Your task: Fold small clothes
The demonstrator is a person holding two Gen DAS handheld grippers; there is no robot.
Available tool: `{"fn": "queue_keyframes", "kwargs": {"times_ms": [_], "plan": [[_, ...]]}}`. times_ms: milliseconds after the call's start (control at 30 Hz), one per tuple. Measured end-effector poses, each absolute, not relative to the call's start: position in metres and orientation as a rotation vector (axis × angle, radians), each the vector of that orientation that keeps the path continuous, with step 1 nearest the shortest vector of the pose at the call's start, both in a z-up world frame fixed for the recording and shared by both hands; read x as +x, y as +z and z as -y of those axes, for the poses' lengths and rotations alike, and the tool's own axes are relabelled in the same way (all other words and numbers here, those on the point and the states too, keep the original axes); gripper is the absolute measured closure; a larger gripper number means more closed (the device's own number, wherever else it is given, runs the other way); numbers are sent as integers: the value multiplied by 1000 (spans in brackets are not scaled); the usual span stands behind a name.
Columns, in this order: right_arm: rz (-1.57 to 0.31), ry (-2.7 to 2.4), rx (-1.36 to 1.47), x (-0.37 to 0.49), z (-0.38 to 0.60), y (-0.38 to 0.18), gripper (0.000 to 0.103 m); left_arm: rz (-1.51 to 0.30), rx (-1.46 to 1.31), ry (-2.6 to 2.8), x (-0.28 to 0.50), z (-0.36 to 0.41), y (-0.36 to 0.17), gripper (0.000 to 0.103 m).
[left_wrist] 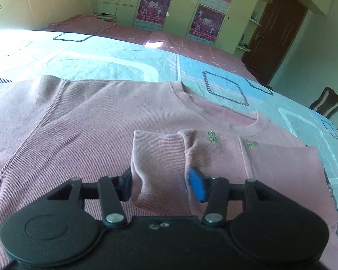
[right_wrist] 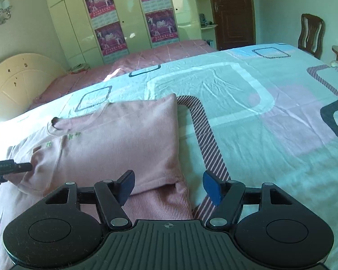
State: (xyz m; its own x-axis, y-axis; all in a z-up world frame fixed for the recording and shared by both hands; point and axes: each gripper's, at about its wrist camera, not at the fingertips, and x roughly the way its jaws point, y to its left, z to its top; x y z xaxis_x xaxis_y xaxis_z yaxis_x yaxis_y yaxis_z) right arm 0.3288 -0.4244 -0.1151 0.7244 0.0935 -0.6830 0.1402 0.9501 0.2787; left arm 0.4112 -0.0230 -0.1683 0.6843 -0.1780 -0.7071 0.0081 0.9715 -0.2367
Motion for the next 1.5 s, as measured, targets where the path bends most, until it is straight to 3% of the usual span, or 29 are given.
{"fn": "queue_keyframes", "kwargs": {"times_ms": [100,133,167,233,467,500,533,733,767,800,867,900,967,1000,1033,1067,1200,1500], "plan": [[-754,-30,351,363,432,-119,37,-797,-210,-130,415,25,-167,73],[-754,-31,345,375,433,-121,44,-790,-198,-143,414,28,-166,87],[-760,-34,338,388,435,-125,50,-777,-182,-147,412,31,-165,93],[-784,-39,356,413,439,-133,60,-747,-146,-139,406,36,-163,94],[-796,-51,453,473,456,-152,61,-740,-162,-97,400,25,-166,94],[-804,-37,440,478,455,-153,85,-734,-147,-94,398,27,-165,94],[-813,-32,436,480,453,-154,96,-731,-137,-92,397,29,-165,94],[-784,-88,337,472,448,-156,96,-762,-66,-80,403,36,-164,88],[-776,-96,329,470,447,-153,96,-762,-53,-69,402,35,-162,77],[-769,-113,320,468,445,-149,92,-758,-48,-51,401,33,-159,72],[-743,-129,289,460,442,-140,89,-761,-69,-26,400,27,-156,48],[-727,-126,278,455,439,-135,88,-762,-84,-15,399,24,-154,46],[-710,-78,269,445,431,-129,84,-762,-92,-12,397,20,-153,45],[-714,-62,252,442,424,-129,71,-768,-76,-11,397,21,-154,45],[-713,-54,226,438,417,-128,51,-780,-57,-10,398,22,-156,44],[-708,-47,189,434,409,-128,45,-803,-43,-13,399,22,-159,44],[-801,12,134,434,389,-139,44,-815,-10,-9,399,24,-160,42],[-788,201,133,408,322,-122,44,-842,8,63,378,10,-136,41]]}}
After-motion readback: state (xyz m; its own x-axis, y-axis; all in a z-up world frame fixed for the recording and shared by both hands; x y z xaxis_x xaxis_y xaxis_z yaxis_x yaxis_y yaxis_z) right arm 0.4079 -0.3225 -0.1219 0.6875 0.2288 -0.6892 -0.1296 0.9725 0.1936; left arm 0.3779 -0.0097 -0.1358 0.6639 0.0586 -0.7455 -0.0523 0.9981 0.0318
